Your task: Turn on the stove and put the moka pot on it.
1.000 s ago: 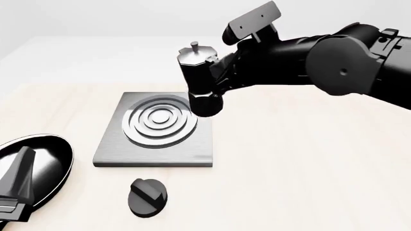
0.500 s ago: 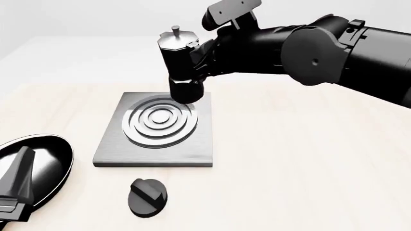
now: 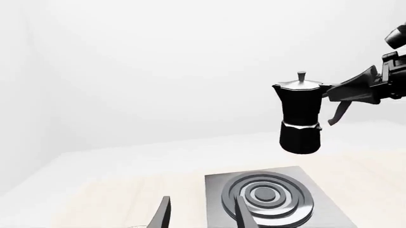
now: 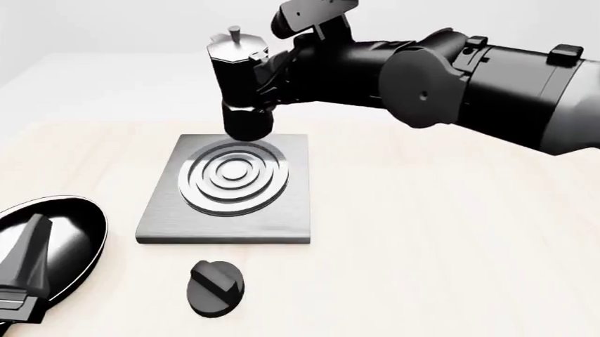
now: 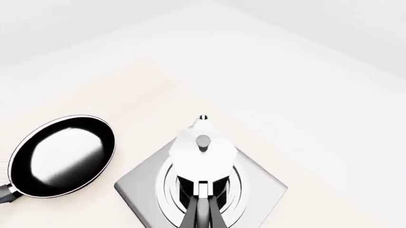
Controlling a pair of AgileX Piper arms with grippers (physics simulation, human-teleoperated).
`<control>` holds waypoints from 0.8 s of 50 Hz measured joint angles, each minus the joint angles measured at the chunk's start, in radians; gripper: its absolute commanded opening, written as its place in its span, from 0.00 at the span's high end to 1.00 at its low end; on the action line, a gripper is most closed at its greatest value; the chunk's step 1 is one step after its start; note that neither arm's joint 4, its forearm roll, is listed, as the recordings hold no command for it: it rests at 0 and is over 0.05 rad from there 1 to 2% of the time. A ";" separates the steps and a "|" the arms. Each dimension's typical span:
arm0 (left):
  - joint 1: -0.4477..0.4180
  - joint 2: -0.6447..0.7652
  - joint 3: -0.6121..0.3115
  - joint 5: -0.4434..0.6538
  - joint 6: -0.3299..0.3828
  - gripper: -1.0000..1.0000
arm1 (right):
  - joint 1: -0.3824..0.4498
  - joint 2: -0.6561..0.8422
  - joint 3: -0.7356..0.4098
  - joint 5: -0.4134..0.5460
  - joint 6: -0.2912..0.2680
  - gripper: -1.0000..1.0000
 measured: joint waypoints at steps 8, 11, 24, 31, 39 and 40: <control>0.001 0.000 0.000 0.002 -0.001 0.00 | 0.008 0.023 -0.008 -0.036 0.022 1.00; 0.002 0.000 0.000 0.002 -0.001 0.00 | 0.009 0.034 -0.012 -0.048 0.029 1.00; 0.004 0.000 0.000 0.002 -0.002 0.00 | 0.011 0.084 -0.020 -0.094 0.050 1.00; 0.005 0.000 0.000 0.002 -0.002 0.00 | 0.010 0.108 -0.015 -0.117 0.061 1.00; 0.005 0.000 0.000 0.003 -0.002 0.00 | 0.012 0.134 -0.004 -0.144 0.076 1.00; 0.005 0.000 0.000 0.003 -0.002 0.00 | 0.012 0.136 -0.003 -0.147 0.077 1.00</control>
